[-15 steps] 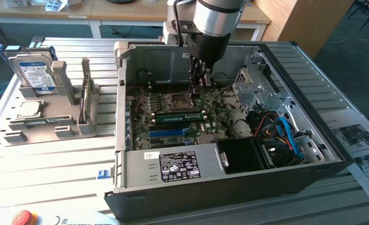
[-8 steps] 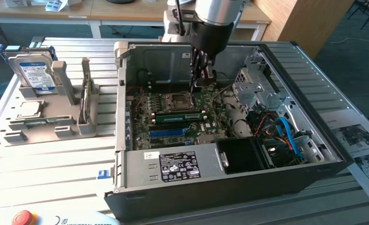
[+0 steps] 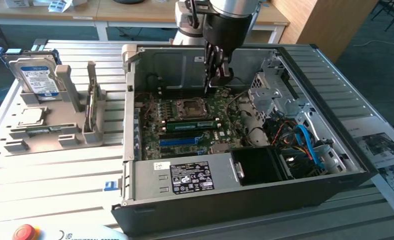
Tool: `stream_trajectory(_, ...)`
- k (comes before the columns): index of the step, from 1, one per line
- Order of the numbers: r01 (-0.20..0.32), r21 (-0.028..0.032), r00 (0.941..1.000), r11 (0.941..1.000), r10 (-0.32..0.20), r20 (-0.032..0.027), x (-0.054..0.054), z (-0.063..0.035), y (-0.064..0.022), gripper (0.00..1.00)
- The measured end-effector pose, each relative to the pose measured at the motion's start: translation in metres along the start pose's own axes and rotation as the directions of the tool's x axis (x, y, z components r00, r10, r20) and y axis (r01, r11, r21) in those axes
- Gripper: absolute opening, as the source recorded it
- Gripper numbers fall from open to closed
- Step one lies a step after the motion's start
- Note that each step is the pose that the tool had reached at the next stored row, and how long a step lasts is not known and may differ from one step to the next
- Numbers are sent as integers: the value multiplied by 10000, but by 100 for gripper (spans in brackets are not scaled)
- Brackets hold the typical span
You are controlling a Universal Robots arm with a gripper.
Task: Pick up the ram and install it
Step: 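Insert the ram into the slot, then press down the ram until it locks into place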
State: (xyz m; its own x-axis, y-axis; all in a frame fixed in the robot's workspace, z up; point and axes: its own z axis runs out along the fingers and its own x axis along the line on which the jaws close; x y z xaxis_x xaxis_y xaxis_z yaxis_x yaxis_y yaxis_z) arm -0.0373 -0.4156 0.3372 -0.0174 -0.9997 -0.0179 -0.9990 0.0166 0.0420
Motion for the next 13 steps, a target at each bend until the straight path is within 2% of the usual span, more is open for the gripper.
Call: stream_trajectory(13,0,0,10000,10000,0,0,0,0,0,25)
